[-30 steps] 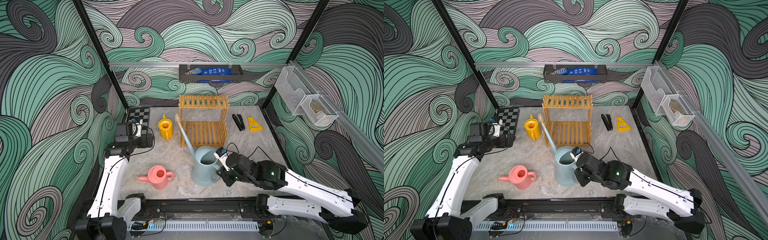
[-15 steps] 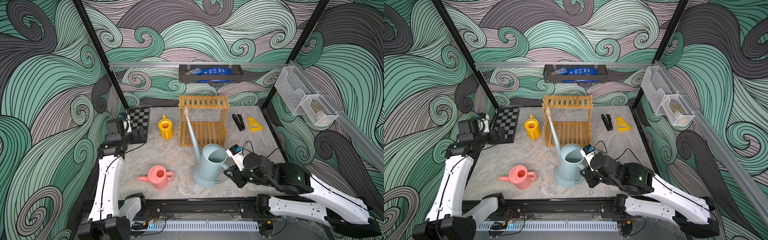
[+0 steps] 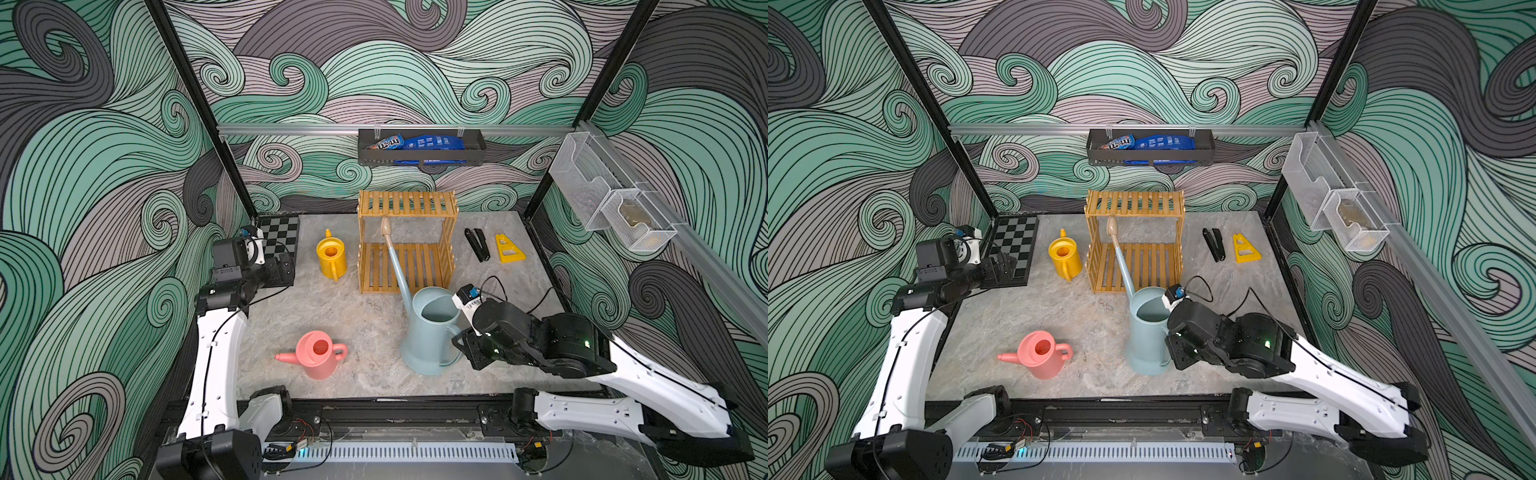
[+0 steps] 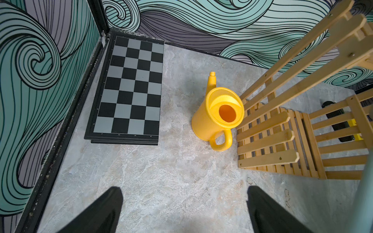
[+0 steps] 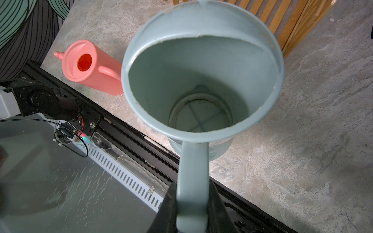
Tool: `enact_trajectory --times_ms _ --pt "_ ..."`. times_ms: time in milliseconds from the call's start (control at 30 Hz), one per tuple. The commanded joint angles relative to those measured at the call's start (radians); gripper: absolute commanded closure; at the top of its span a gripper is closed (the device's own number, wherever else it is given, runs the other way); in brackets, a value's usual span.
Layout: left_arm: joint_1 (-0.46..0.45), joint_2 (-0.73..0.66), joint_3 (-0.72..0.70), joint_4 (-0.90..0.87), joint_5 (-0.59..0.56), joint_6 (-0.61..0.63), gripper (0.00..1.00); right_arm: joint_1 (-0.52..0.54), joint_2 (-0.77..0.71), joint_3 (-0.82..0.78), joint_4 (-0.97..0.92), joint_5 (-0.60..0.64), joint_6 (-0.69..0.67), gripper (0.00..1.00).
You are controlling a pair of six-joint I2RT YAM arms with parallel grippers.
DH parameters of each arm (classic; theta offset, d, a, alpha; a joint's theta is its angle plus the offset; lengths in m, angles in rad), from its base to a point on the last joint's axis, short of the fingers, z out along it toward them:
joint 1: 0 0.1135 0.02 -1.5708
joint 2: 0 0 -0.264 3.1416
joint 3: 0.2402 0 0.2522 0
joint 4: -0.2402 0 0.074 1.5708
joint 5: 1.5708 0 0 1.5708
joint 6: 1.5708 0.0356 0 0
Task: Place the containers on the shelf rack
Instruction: 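Place the container on the shelf.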
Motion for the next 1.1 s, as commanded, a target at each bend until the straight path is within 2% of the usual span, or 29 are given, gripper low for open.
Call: enact_trajectory --times_ms 0,167,367,700,867,1067 --pt "0.002 0.023 0.05 -0.012 0.056 -0.024 0.01 -0.046 0.019 0.069 -0.045 0.044 0.021 0.94" --pt "-0.004 0.043 0.057 -0.018 0.077 -0.031 0.01 -0.173 0.058 0.076 -0.038 -0.053 -0.053 0.94" --pt "-0.006 0.05 0.055 -0.026 0.1 -0.039 0.01 -0.234 0.117 0.1 -0.018 -0.078 -0.098 0.94" --pt "-0.028 0.043 0.041 -0.025 0.12 -0.013 0.01 -0.285 0.215 0.171 0.157 -0.076 -0.097 1.0" --pt "-0.041 0.044 0.039 -0.037 0.18 0.034 0.01 -0.334 0.251 0.18 0.207 -0.062 -0.104 0.99" --pt "-0.06 0.044 0.041 -0.057 0.319 0.108 0.01 -0.388 0.278 0.182 0.283 -0.06 -0.111 0.99"
